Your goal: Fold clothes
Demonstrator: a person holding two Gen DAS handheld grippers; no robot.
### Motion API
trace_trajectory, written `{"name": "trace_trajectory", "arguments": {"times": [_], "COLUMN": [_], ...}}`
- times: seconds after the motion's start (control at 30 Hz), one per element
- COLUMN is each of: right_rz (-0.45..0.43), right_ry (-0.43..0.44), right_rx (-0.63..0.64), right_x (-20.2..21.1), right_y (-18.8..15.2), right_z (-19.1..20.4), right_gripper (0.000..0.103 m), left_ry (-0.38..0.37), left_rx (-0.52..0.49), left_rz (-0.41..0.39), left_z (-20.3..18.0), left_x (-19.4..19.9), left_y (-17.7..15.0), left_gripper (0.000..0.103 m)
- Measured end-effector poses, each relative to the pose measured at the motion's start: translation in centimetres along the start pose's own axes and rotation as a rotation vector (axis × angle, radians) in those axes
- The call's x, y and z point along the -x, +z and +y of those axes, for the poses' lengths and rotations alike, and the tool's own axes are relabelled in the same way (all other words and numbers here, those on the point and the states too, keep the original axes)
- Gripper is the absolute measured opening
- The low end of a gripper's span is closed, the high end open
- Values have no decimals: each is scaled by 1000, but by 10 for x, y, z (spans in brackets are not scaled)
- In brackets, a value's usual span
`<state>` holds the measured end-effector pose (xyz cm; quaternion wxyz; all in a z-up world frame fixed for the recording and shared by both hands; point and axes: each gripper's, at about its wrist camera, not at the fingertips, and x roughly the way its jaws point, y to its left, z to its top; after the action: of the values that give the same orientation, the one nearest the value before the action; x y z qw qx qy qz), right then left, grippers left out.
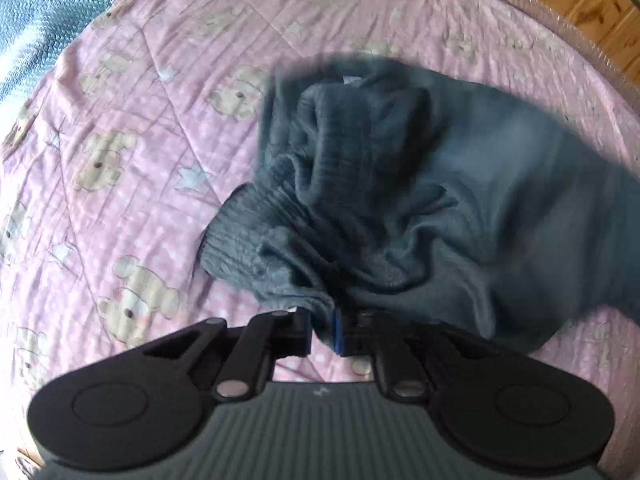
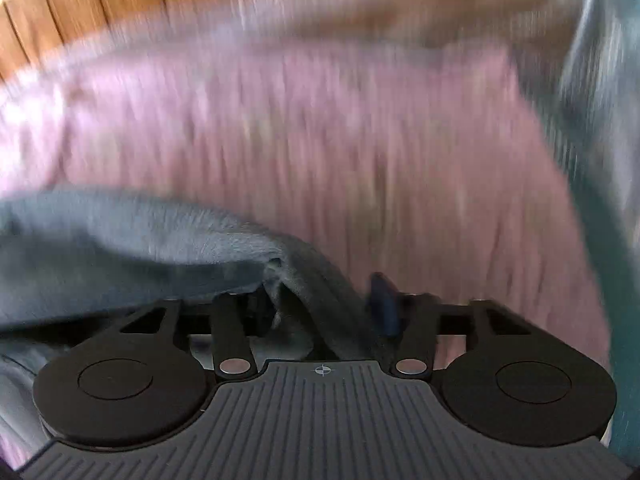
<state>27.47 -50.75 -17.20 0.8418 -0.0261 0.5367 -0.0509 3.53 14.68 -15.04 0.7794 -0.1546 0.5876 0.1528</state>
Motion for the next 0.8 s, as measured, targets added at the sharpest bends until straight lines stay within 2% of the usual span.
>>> {"name": "trace_trajectory", "arguments": {"times": [0.03, 0.1, 0.17, 0.23, 0.33, 0.37, 0.4, 0.47, 0.57, 0.6, 0.67, 0.73, 0.77, 0.8], "right_rz": [-7, -22, -37, -50, -62, -67, -73, -87, -115, -122, -108, -72, -49, -19], "right_ry": [-18, -17, -7, -3, -5, -6, -8, -6, 43, 82, 152, 191, 178, 150], "right_rx": [5, -8, -21, -29, -35, -39, -43, -61, -88, -80, -19, 73, 117, 167], "right_x": [3, 11, 17, 22, 29, 32, 35, 47, 68, 74, 76, 68, 60, 50], "right_y": [-9, -18, -16, -13, -11, -12, -13, -18, -33, -40, -58, -78, -87, -97], "right_z": [3, 7, 12, 17, 24, 26, 28, 31, 41, 49, 70, 94, 104, 113], "right_gripper": [54, 65, 70, 71, 72, 73, 74, 75, 84, 90, 93, 94, 94, 86], "left_ry": [3, -12, -1, 8, 6, 5, 9, 23, 57, 64, 65, 66, 67, 67], "left_rx": [-27, -80, -119, -138, -159, -164, -174, -211, -250, -250, -242, -234, -230, -234], "left_rz": [-31, -86, -117, -146, -193, -205, -222, -239, -214, -205, -191, -177, -170, -167], "left_z": [-7, -15, -21, -24, -28, -31, -36, -49, -66, -68, -69, -70, -70, -70], "left_x": [7, 23, 34, 40, 46, 46, 47, 40, 22, 17, 8, -1, -5, -8], "left_y": [3, 12, 24, 34, 51, 57, 63, 74, 89, 92, 95, 99, 100, 99], "left_gripper": [17, 35, 35, 35, 43, 49, 60, 70, 72, 72, 72, 72, 73, 73]}}
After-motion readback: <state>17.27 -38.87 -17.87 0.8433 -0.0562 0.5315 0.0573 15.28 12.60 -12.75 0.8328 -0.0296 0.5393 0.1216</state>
